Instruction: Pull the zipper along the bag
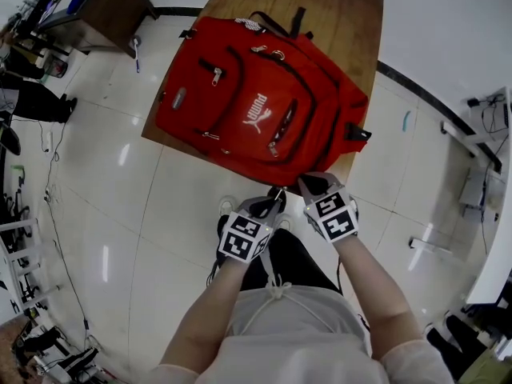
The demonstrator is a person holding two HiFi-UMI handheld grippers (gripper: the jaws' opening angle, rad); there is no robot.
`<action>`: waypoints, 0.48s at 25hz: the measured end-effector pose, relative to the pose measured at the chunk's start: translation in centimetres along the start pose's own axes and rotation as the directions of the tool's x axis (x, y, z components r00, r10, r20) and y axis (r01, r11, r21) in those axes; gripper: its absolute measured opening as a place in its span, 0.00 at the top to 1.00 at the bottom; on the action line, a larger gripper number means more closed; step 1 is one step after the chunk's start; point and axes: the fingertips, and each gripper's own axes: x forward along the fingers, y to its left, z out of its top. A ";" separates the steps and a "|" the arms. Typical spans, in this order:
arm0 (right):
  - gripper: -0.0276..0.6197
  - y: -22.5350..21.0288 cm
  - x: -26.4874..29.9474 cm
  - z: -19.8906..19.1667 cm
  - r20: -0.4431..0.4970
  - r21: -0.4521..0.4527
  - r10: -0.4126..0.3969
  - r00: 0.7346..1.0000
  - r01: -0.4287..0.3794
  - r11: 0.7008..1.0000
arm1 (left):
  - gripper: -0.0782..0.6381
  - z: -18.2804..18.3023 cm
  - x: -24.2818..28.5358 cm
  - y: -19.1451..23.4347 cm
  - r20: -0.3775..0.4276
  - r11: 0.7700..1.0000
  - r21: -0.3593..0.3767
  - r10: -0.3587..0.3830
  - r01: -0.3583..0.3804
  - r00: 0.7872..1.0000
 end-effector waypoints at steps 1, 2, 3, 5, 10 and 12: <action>0.95 0.0 0.0 0.0 -0.005 -0.008 -0.004 1.000 0.004 1.000 | 0.87 -0.1 -0.2 0.3 0.001 1.000 -0.002 0.010 -0.010 1.000; 0.95 0.0 0.0 -0.1 -0.007 -0.012 -0.006 1.000 0.006 1.000 | 0.87 -0.2 -0.5 0.8 0.002 1.000 -0.003 0.023 -0.023 1.000; 0.95 -0.1 0.0 -0.1 -0.008 -0.010 -0.006 1.000 0.006 1.000 | 0.87 -0.3 -0.8 1.3 0.004 0.999 -0.005 0.036 -0.036 0.999; 0.95 -0.2 0.0 -0.1 -0.012 -0.002 -0.004 1.000 0.004 1.000 | 0.87 -0.5 -1.5 2.4 0.008 0.998 -0.015 0.061 -0.061 0.998; 0.95 -0.3 -0.1 -0.1 -0.033 0.005 -0.010 0.999 0.010 1.000 | 0.87 -0.5 -3.2 4.4 0.018 0.994 -0.053 0.096 -0.095 0.995; 0.95 -0.3 -0.1 -0.2 -0.047 0.000 -0.014 0.999 0.014 1.000 | 0.87 -0.3 -3.7 4.9 0.024 0.993 -0.054 0.103 -0.101 0.994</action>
